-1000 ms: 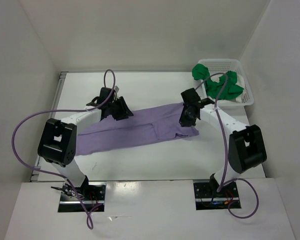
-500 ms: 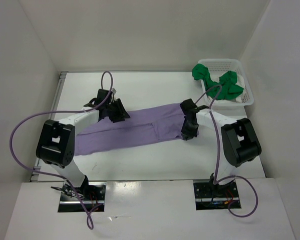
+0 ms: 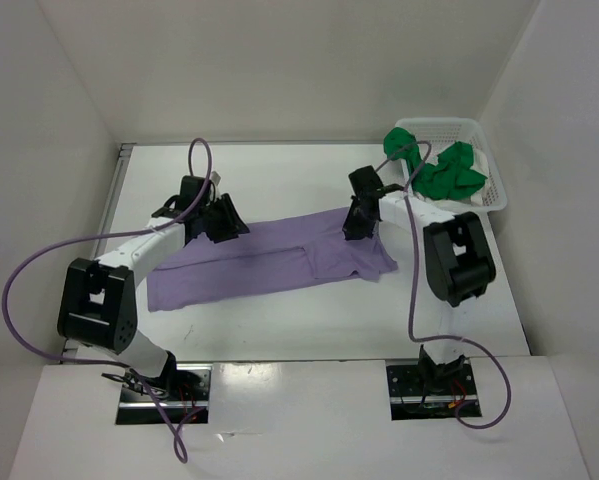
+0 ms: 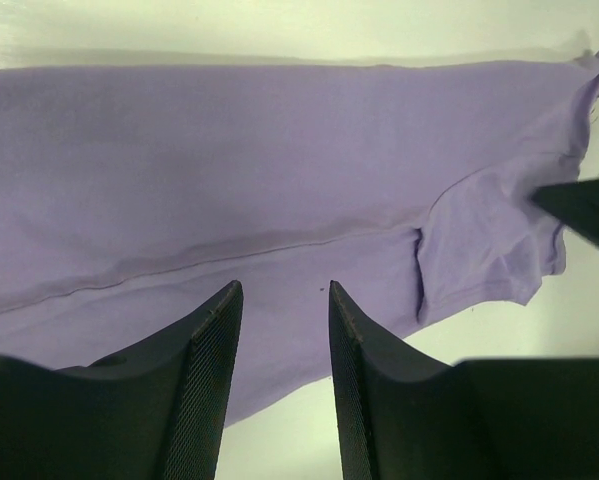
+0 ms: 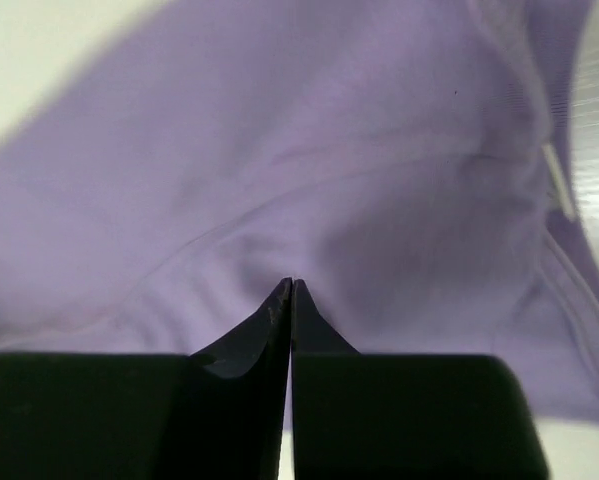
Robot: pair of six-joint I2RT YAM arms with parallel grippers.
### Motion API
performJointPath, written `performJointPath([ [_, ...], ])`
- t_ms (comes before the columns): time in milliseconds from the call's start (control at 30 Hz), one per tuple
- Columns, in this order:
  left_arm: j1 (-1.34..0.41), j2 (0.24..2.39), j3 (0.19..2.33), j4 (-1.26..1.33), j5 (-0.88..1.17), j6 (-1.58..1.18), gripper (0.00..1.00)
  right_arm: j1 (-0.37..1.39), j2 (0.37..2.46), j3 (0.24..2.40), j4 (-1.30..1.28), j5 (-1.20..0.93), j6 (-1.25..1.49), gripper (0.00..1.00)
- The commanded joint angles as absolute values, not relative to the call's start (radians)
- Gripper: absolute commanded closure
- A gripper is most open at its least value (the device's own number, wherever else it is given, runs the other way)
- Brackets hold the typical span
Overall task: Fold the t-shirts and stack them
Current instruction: Fold the other side of the tshirt into a rectangle, then rotate the tshirt 90 degrees
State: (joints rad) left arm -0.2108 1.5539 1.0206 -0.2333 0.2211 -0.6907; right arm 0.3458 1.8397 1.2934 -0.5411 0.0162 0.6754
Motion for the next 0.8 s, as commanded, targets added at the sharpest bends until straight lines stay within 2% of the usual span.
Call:
performJointPath([
  [0,-0.213,1.496,1.031,-0.253,0.228,-0.65,0.53,0.359,1.946,1.316,-0.508,-0.015,0.683,0.97],
  [167,-0.213,1.486,1.051,-0.276,0.285,-0.641,0.53,0.368,2.104,1.449,-0.499,-0.026,0.672,0.98],
  [267,-0.213,1.474,1.051,-0.301,0.285,-0.641,0.53,0.368,2.287,1.694,-0.549,-0.015,0.649,0.98],
  [333,-0.213,1.462,1.06,-0.334,0.285,-0.641,0.53,0.368,2.411,2.021,-0.636,-0.015,0.64,1.0],
  [367,-0.224,1.451,1.06,-0.347,0.276,-0.632,0.53,0.38,2.572,2.335,-0.685,-0.015,0.64,1.0],
  [433,-0.236,1.439,1.069,-0.383,0.276,-0.632,0.53,0.393,2.772,2.765,-0.887,-0.041,0.64,1.0],
  [467,-0.236,1.439,1.069,-0.394,0.276,-0.632,0.53,0.393,2.965,2.997,-0.938,-0.117,0.661,0.98],
  [500,-0.236,1.415,1.069,-0.394,0.265,-0.632,0.53,0.384,2.891,2.985,-0.776,-0.203,0.687,0.95],
  [533,-0.236,1.405,1.069,-0.411,0.265,-0.632,0.53,0.383,2.814,2.848,-0.677,-0.245,0.736,0.94],
  [567,-0.236,1.394,1.069,-0.423,0.253,-0.644,0.53,0.394,2.751,2.724,-0.625,-0.224,0.736,0.91],
  [600,-0.245,1.384,1.078,-0.423,0.253,-0.644,0.53,0.406,2.679,2.733,-0.612,-0.206,0.706,0.84],
  [633,-0.245,1.368,1.078,-0.423,0.244,-0.655,0.51,0.432,2.668,2.775,-0.67,-0.193,0.648,0.66],
  [667,-0.245,1.368,1.078,-0.423,0.244,-0.655,0.51,0.443,2.668,2.909,-0.722,-0.177,0.625,0.58],
  [767,-0.245,1.359,1.078,-0.423,0.253,-0.664,0.5,0.453,2.658,3.128,-0.941,-0.176,0.597,0.4],
])
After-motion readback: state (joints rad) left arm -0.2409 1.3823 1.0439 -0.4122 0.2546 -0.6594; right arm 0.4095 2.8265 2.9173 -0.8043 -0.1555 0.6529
